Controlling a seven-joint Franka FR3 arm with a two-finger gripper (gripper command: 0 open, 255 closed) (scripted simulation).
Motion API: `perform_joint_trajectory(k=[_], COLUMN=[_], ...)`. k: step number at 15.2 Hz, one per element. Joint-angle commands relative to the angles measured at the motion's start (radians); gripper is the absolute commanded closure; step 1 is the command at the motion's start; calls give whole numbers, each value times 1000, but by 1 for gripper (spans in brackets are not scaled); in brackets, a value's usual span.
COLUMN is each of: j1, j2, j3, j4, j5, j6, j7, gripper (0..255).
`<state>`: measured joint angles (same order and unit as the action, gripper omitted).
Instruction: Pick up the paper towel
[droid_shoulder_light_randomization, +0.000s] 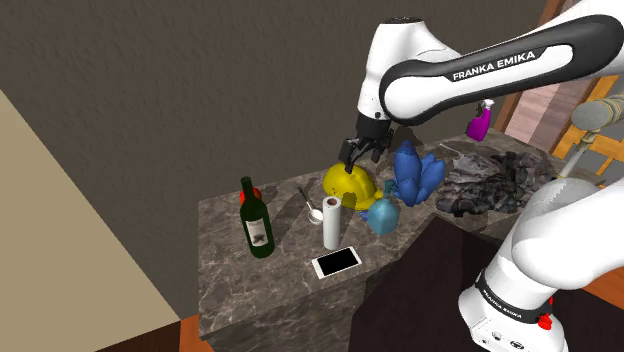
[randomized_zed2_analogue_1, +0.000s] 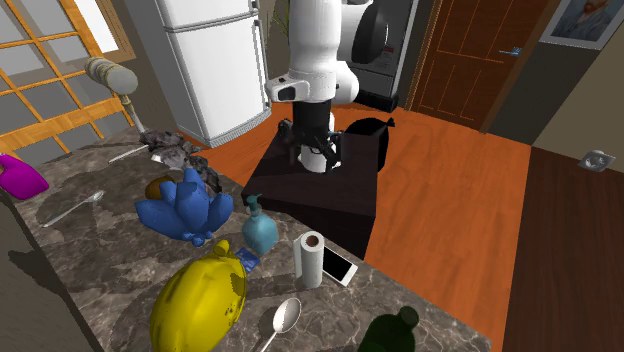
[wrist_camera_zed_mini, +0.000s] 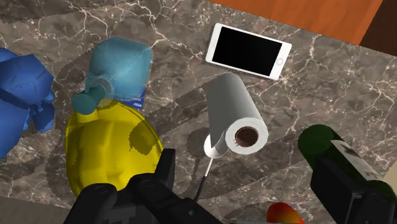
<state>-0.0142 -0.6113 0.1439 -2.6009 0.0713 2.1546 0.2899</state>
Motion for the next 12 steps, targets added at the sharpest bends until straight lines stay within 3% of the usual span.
perform_joint_trajectory(k=[1,7,12], j1=[-6,-52,-116], j2=[54,267,449], j3=[31,129,202], j4=[-25,-45,-24], j5=[-2,-59,-184], j6=[87,329,486], j7=[45,203,367], gripper=[0,0,0])
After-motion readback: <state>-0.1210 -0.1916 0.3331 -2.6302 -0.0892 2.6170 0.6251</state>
